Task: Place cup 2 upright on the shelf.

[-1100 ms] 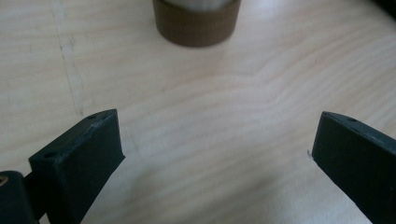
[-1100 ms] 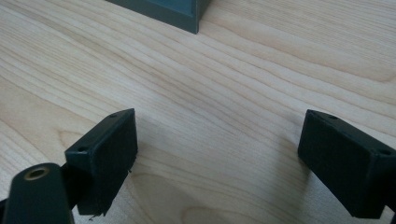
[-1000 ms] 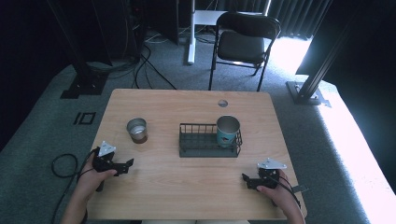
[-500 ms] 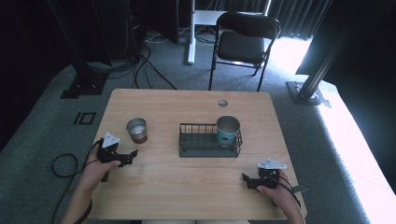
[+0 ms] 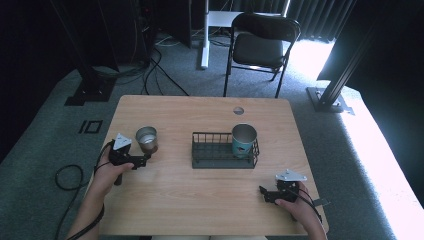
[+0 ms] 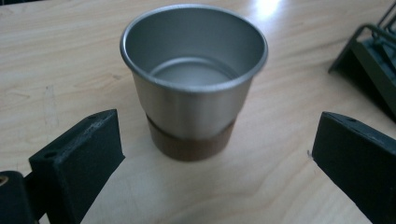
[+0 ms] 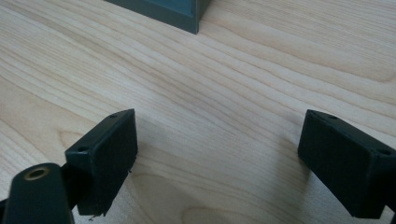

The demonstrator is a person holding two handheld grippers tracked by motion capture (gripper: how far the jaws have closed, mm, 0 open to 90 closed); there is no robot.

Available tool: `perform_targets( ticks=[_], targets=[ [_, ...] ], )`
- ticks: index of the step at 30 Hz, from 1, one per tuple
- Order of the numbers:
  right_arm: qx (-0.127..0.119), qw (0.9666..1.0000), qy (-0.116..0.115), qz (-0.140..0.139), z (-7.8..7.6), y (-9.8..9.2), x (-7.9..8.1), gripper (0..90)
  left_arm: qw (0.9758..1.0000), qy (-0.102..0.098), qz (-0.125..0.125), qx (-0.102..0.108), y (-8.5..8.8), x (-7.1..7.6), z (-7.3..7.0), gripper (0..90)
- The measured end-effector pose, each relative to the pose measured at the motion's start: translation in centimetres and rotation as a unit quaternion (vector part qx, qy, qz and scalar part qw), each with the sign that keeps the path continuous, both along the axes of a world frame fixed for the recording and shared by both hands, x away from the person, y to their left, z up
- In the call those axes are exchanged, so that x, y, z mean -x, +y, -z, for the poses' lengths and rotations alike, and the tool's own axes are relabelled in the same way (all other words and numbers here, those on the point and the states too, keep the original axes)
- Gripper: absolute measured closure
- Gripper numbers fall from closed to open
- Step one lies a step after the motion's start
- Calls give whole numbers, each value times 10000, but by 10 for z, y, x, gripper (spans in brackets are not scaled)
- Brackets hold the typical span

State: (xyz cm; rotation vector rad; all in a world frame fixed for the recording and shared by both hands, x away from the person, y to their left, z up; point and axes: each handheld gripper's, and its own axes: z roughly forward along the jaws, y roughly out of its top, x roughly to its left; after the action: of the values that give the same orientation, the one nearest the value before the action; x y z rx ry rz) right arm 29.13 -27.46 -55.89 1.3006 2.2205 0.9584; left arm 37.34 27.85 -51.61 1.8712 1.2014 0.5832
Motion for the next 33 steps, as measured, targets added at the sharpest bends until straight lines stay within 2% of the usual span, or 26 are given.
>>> perform_targets(
  ticks=[7,11,18,27,33],
  targets=[
    [7,10000,1,1,0,0,0,114,9998,-130,-91,81,-4,-12,-4,23],
    [3,10000,0,1,0,0,0,114,9997,-189,-116,42,-6,-17,-6,23],
    [-2,10000,0,0,0,0,0,114,9996,-274,-106,-49,-9,-25,-4,23],
    [-6,10000,2,2,0,0,0,114,9991,-412,-130,30,-14,-34,-2,23],
    [-14,10000,5,1,0,0,0,114,9987,-494,-113,7,-20,-39,-1,23]
  ],
)
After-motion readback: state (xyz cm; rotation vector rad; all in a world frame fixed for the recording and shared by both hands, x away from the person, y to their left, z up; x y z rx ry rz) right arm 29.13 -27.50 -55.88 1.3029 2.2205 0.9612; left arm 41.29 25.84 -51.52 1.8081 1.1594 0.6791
